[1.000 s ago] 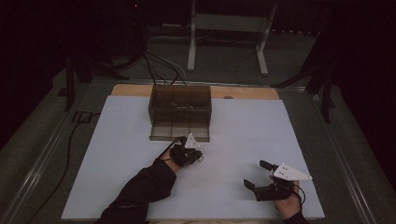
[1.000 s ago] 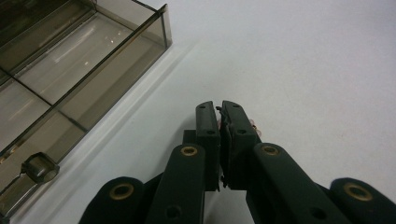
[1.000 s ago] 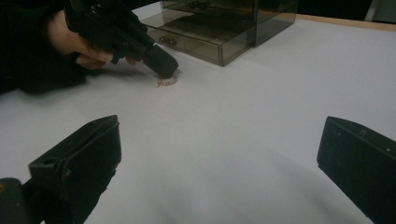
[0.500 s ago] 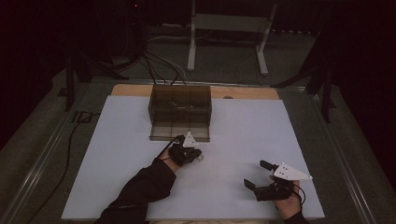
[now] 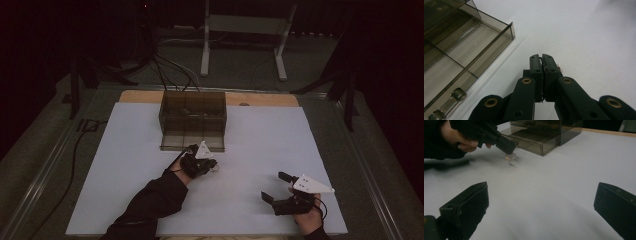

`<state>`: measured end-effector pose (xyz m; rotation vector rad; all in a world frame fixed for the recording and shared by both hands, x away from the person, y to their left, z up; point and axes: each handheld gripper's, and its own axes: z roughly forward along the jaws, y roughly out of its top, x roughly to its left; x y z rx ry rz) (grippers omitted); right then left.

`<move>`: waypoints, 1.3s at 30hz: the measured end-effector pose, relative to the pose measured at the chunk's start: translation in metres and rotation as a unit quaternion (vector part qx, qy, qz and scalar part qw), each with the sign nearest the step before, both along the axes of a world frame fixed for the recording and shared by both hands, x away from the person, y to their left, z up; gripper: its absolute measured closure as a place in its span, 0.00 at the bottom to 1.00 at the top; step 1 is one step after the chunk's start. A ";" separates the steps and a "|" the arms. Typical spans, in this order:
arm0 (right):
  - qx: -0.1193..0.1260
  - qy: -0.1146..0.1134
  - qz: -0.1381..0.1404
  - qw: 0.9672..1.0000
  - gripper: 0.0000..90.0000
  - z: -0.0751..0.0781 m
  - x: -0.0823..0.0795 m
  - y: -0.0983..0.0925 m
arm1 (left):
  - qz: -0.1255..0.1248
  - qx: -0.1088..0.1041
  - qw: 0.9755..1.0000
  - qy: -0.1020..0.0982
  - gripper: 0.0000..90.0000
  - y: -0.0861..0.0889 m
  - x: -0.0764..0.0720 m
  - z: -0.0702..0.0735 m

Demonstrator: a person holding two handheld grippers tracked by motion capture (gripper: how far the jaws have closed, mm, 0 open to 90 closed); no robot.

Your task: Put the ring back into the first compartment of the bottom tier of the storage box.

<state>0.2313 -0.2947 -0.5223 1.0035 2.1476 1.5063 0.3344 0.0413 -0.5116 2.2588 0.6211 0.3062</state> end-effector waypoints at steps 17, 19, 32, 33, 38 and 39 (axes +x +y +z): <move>0.000 0.000 0.000 1.000 0.00 0.000 0.000 0.000 | -0.001 -0.013 1.000 -0.011 1.00 0.006 -0.003 0.015; 0.001 0.000 0.000 1.000 0.00 0.000 0.000 0.000 | -0.001 -0.013 1.000 -0.013 1.00 0.007 -0.002 0.017; 0.000 0.000 0.000 1.000 0.00 0.000 0.000 0.000 | 0.005 -0.016 1.000 -0.023 1.00 0.014 -0.002 0.025; 0.001 0.001 -0.001 1.000 0.00 0.000 0.000 0.000 | 0.006 -0.016 1.000 -0.023 1.00 0.014 -0.002 0.026; 0.001 0.000 -0.001 1.000 0.00 0.000 0.000 0.000 | 0.012 -0.023 0.999 -0.025 1.00 0.018 -0.001 0.029; 0.000 0.000 -0.001 1.000 0.00 0.000 0.000 0.000 | 0.013 -0.023 0.999 -0.027 1.00 0.018 -0.001 0.030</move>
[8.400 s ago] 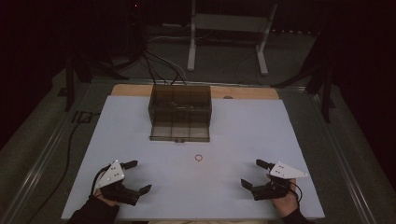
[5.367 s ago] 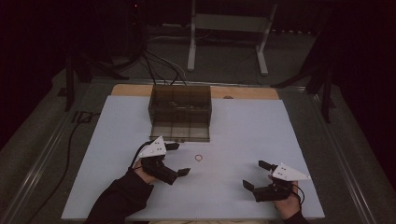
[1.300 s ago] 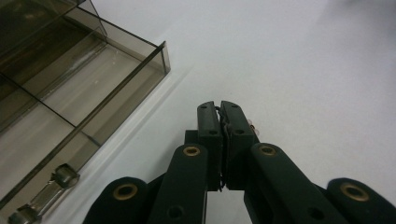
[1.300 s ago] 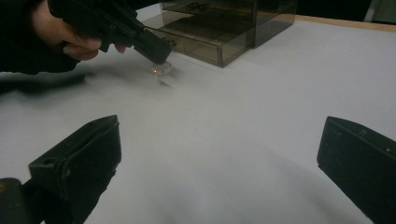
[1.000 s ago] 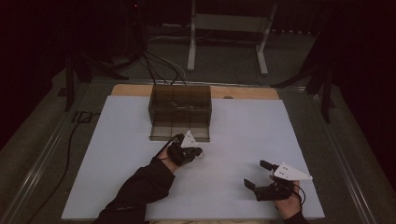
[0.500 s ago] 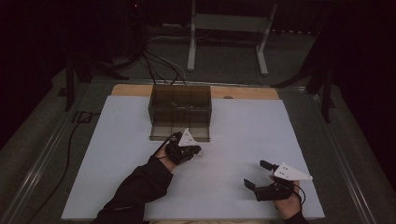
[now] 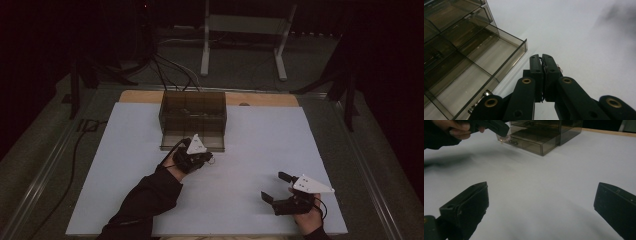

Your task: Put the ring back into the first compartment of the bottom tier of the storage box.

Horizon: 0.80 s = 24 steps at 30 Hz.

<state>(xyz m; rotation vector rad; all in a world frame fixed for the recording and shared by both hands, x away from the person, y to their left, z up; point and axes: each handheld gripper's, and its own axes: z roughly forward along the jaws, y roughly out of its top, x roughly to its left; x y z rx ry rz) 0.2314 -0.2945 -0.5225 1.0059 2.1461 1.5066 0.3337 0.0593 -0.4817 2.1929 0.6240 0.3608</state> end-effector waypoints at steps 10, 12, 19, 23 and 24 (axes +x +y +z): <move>0.001 0.000 0.000 1.000 0.00 0.000 0.000 0.000 | 0.009 -0.003 1.000 -0.007 1.00 0.007 0.003 0.005; 0.000 0.000 -0.001 1.000 0.00 0.000 0.000 0.000 | 0.012 -0.003 1.000 -0.008 1.00 0.009 0.004 0.006; 0.000 0.000 -0.001 1.000 0.00 0.000 0.000 0.000 | 0.024 -0.009 1.000 -0.013 1.00 0.017 0.006 0.010; 0.000 0.000 -0.001 1.000 0.00 0.000 0.000 0.000 | 0.030 -0.009 0.999 -0.014 1.00 0.021 0.008 0.011; 0.001 0.000 -0.001 1.000 0.00 0.000 0.000 0.000 | 0.032 -0.010 0.999 -0.016 1.00 0.021 0.008 0.012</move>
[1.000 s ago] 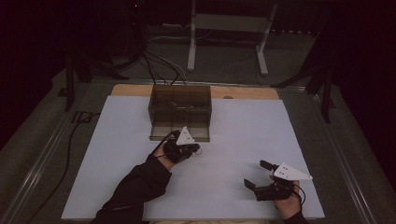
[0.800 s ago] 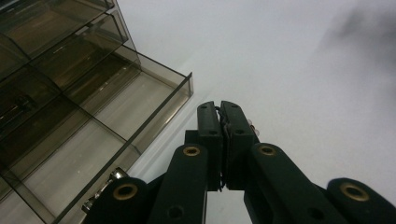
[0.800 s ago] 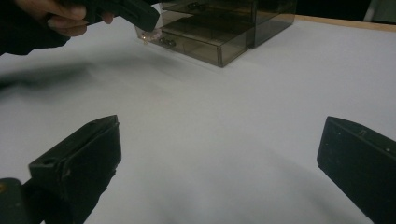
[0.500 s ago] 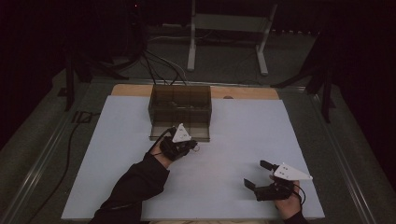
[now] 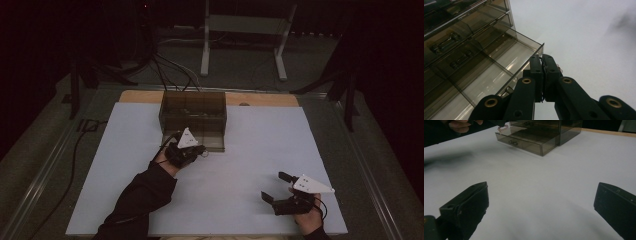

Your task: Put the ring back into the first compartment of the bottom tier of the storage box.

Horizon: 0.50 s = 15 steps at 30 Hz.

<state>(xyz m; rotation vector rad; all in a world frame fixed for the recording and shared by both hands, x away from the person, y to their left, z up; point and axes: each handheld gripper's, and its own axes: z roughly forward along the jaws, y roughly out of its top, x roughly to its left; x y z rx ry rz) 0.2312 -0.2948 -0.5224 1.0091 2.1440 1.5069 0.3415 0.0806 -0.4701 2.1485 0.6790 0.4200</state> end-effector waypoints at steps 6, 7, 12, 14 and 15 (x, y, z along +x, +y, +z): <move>0.000 0.000 0.000 1.000 0.00 0.000 0.000 0.000 | 0.009 -0.005 1.000 -0.001 1.00 0.007 0.003 0.003; 0.000 0.000 0.000 1.000 0.00 0.000 0.000 0.000 | 0.011 -0.007 1.000 -0.001 1.00 0.008 0.003 0.003; 0.000 0.001 0.000 1.000 0.00 0.000 0.000 0.000 | 0.017 -0.007 1.000 -0.001 1.00 0.012 0.005 0.003; 0.000 0.001 0.000 1.000 0.00 0.000 0.000 0.000 | 0.019 -0.009 1.000 0.000 1.00 0.013 0.006 0.003; -0.001 0.001 0.001 1.000 0.00 0.000 0.000 0.000 | 0.021 -0.008 1.000 0.000 1.00 0.013 0.006 0.003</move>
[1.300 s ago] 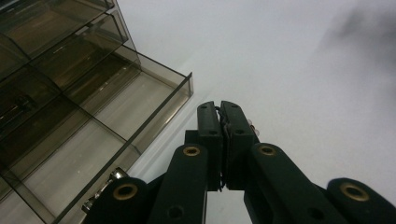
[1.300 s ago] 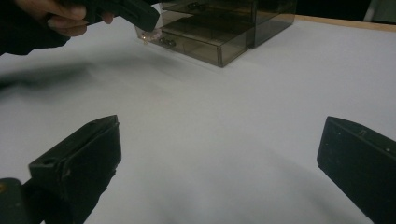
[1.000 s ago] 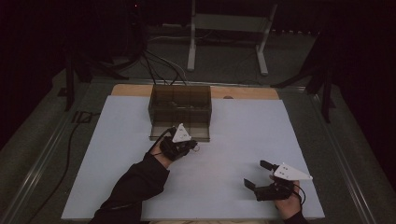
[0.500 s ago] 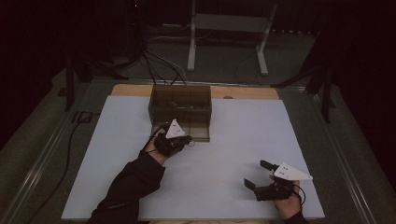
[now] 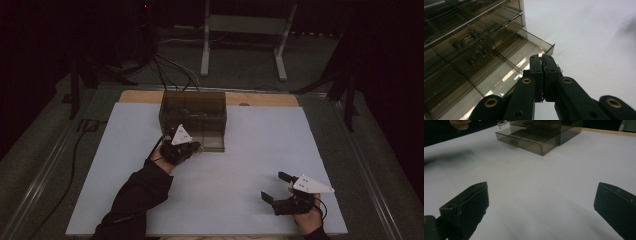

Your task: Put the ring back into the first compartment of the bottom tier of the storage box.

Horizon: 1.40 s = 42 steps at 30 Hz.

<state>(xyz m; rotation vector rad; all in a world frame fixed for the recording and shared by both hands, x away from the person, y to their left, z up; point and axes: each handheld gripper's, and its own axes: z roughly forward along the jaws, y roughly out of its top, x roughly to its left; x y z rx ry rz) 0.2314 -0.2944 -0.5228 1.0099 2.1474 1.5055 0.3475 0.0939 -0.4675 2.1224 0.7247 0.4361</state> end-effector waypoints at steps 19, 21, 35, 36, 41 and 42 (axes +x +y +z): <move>-0.001 -0.001 0.000 1.000 0.00 0.000 0.000 0.000 | 0.031 -0.007 0.999 -0.003 1.00 0.020 0.007 0.003; -0.001 -0.001 0.000 1.000 0.00 0.000 0.000 0.000 | 0.034 -0.008 0.999 -0.003 1.00 0.021 0.008 0.003; 0.000 0.000 -0.001 1.000 0.00 0.000 0.000 0.000 | 0.064 -0.017 0.998 -0.003 1.00 0.036 0.015 0.002; 0.000 0.000 -0.001 1.000 0.00 0.000 0.000 0.000 | 0.066 -0.018 0.998 -0.002 1.00 0.037 0.015 0.002; 0.000 0.000 -0.001 1.000 0.00 0.000 0.000 0.000 | 0.077 -0.017 0.997 -0.002 1.00 0.042 0.018 0.000; 0.000 0.000 -0.001 1.000 0.00 0.000 0.000 0.000 | 0.081 -0.019 0.997 -0.003 1.00 0.043 0.018 -0.001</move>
